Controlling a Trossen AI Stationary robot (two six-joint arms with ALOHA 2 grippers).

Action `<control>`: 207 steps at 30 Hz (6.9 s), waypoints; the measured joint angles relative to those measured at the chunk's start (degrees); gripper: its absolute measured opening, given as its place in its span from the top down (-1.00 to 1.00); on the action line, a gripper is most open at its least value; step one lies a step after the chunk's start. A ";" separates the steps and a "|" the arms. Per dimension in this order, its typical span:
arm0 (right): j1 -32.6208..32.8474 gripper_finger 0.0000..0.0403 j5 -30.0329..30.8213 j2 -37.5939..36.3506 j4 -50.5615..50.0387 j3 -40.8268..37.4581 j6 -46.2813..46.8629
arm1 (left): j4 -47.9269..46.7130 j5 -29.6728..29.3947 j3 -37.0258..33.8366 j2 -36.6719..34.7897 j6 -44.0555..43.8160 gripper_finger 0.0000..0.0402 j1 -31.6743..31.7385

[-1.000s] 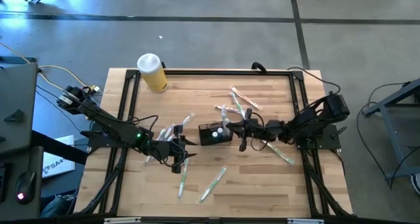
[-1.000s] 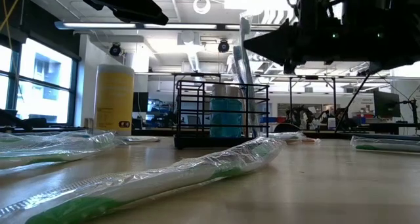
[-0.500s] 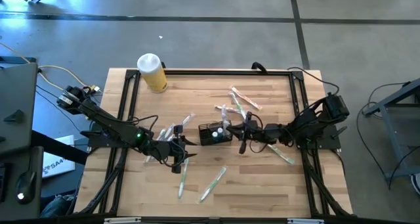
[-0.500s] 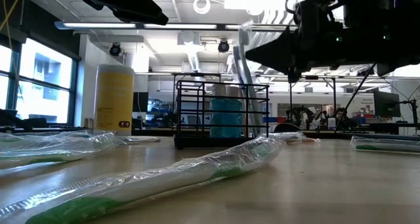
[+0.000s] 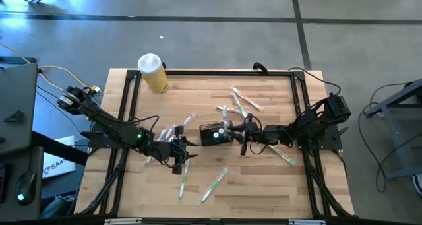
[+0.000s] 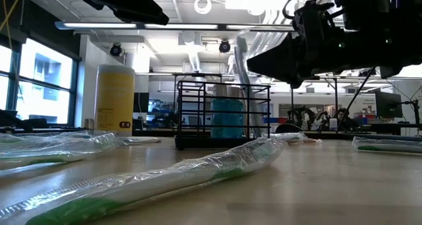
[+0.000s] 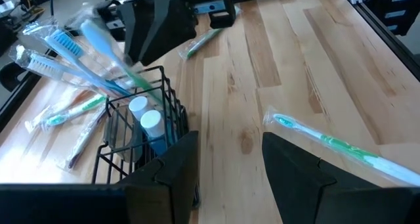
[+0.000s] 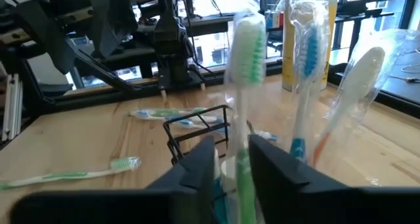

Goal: Pick & Place toothbrushing station
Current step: Put the green toothbrush into the wire organizer

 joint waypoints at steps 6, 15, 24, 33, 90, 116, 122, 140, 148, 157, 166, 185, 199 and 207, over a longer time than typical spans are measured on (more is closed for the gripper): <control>0.07 0.13 1.17 -1.07 0.42 -0.02 -1.39 | -1.49 1.10 0.00 0.00 -0.02 0.19 -0.02; 3.94 -0.07 5.77 -8.78 -0.38 -0.04 -11.85 | -6.64 0.42 1.10 0.00 -7.91 0.19 -0.02; 11.05 -0.05 14.33 -11.19 -0.42 -0.07 -19.84 | -24.49 10.99 6.36 0.00 -34.56 0.19 -0.05; 13.81 -0.05 18.76 -11.19 -0.06 -0.07 -21.09 | -24.35 20.88 6.40 4.82 -68.30 0.19 -0.04; 18.88 -0.05 19.02 -11.17 2.66 -0.02 -28.16 | -43.48 32.36 13.76 26.85 -59.74 0.97 8.51; 19.58 -0.05 21.99 -11.13 -0.08 0.00 -25.16 | -53.75 -8.94 41.76 11.43 -18.73 1.00 5.88; 19.58 -0.05 21.99 -11.13 -0.09 0.00 -25.16 | -41.41 -4.91 35.80 6.73 -7.58 1.00 12.90; 19.58 -0.05 21.97 -11.15 -2.32 -0.02 -22.20 | -3.06 7.94 12.27 4.00 5.01 1.00 20.35; 19.56 -0.05 21.97 -11.15 -2.60 -0.02 -22.16 | 4.24 9.07 9.09 3.63 5.01 1.00 20.24; 19.56 -0.05 21.97 -11.15 -2.60 -0.02 -22.16 | 17.07 9.25 -0.17 3.69 2.81 1.00 20.25; 19.56 -0.05 21.97 -11.15 -2.60 -0.02 -22.16 | 29.91 7.89 -9.09 3.69 -0.53 1.00 20.26; 19.41 -0.05 21.90 -11.15 -2.58 -0.02 -22.16 | 31.53 8.16 -10.93 6.08 -4.09 1.00 20.27; 19.41 -0.05 21.94 -11.15 -2.60 -0.04 -22.16 | 31.99 8.13 -10.69 8.31 -4.52 1.00 20.28; 19.41 -0.05 21.97 -11.17 -3.07 -0.04 -22.16 | 31.86 8.07 -10.67 8.33 -2.70 1.00 20.24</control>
